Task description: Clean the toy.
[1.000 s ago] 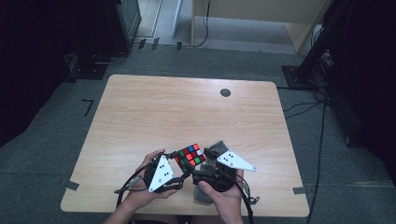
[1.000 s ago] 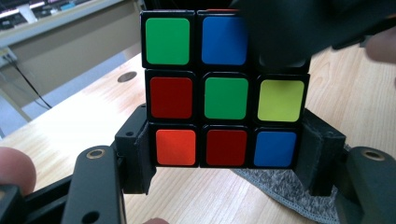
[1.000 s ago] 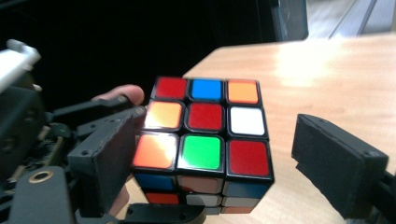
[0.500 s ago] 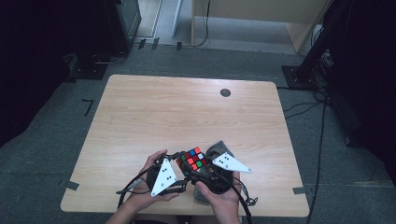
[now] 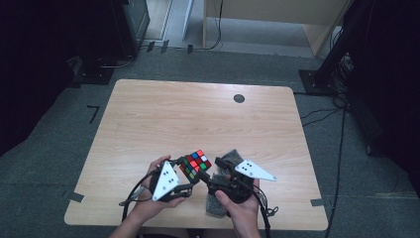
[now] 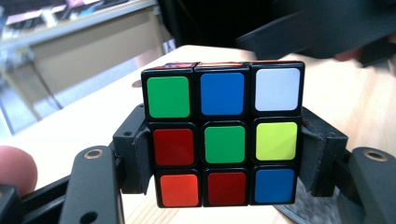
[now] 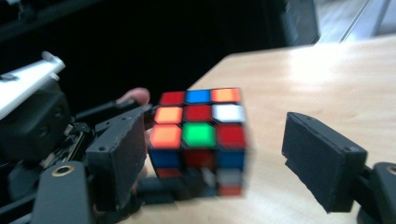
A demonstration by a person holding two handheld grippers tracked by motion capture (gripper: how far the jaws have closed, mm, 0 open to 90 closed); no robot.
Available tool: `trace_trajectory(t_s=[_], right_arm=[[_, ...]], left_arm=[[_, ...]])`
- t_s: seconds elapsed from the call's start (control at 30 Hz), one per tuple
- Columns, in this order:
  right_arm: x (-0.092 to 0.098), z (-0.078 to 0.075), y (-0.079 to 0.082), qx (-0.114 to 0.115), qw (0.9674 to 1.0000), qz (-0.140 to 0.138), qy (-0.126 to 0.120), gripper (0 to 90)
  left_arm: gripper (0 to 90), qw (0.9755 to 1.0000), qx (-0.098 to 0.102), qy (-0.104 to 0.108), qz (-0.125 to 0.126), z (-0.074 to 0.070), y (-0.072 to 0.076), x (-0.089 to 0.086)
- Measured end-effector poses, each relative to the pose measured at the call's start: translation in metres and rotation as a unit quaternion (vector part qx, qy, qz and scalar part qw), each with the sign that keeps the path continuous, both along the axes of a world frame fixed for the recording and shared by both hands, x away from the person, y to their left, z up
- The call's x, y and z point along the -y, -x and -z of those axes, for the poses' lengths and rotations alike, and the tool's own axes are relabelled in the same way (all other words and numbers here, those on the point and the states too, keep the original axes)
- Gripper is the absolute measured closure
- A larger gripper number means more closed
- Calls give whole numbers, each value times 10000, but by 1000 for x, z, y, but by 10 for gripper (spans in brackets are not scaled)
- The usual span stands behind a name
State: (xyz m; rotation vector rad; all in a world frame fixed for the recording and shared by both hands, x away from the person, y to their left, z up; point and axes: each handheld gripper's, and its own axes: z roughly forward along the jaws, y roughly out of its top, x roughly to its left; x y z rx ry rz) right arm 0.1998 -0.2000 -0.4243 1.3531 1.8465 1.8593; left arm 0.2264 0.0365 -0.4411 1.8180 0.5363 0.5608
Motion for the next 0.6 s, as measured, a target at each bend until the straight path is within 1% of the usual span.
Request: trace_trajectory(t_s=[0.03,0.07,0.1,0.13,0.17,0.23,0.3,0.4,0.47,0.53,0.6], right_arm=[[3,0,0,76,9999,84,-52,218],[4,1,0,147,9998,148,-65,225],[4,3,0,193,9996,187,-6,232],[3,7,0,257,9994,204,102,239],[0,11,-1,300,9991,201,219,241],[-7,21,-2,304,9987,120,397,242],[-15,31,-3,294,9980,49,561,239],[-30,39,0,422,9959,-66,796,209],[-37,40,2,533,9950,-48,839,183],[-41,41,3,632,9947,58,813,167],[-42,40,4,706,9948,153,717,155]], left_arm=[[333,9996,-162,191,-102,-2,-5,-7],[333,9984,-334,422,-188,-4,-9,-13],[334,9965,-478,646,-232,-6,-13,-19],[333,9941,-610,863,-241,-8,-15,-24],[333,9917,-723,1037,-250,-9,-17,-28],[333,9865,-914,1316,-326,-12,-20,-33],[333,9805,-1110,1584,-346,-13,-22,-36],[333,9736,-1304,1847,-310,-14,-22,-34],[333,9710,-1368,1946,-259,-15,-20,-30],[333,9700,-1407,1973,-181,-14,-17,-24],[332,9706,-1465,1912,-39,-13,-14,-17]])
